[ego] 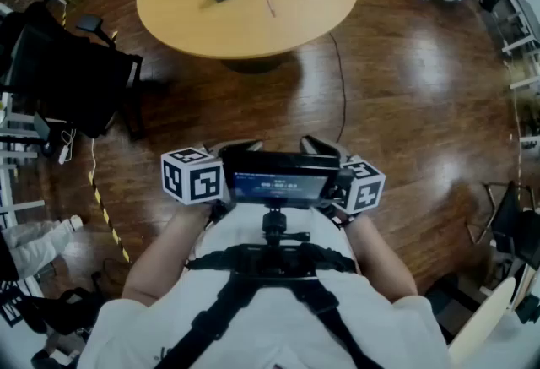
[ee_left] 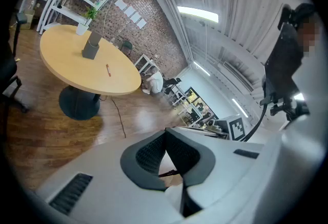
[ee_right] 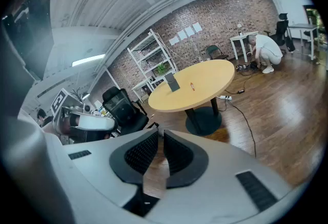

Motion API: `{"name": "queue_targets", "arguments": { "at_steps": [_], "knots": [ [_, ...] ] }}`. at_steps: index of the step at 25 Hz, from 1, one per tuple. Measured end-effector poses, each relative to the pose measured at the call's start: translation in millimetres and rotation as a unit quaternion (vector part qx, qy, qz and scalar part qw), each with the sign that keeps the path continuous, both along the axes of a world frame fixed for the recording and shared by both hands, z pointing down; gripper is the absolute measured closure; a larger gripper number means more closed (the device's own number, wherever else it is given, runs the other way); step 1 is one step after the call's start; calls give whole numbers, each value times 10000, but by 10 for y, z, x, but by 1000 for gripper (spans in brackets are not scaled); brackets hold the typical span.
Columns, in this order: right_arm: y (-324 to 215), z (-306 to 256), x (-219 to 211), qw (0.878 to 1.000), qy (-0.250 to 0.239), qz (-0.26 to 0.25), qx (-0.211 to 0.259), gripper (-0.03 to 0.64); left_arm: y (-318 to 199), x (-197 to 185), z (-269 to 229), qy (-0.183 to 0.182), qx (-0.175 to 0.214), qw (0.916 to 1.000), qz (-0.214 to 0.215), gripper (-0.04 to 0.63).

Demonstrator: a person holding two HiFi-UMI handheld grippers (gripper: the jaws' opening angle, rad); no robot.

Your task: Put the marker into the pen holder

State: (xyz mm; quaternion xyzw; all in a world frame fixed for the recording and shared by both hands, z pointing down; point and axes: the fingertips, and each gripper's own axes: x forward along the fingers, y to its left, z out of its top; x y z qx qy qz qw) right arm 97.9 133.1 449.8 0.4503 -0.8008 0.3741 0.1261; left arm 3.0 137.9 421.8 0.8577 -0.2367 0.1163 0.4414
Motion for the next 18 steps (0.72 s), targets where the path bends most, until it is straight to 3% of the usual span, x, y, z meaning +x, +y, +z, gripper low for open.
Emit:
{"name": "queue_targets", "arguments": {
  "at_steps": [18],
  "knots": [
    [28, 100, 91, 9998, -59, -46, -210, 574, 17, 74, 30, -32, -29, 9999, -134, 599]
  ]
}}
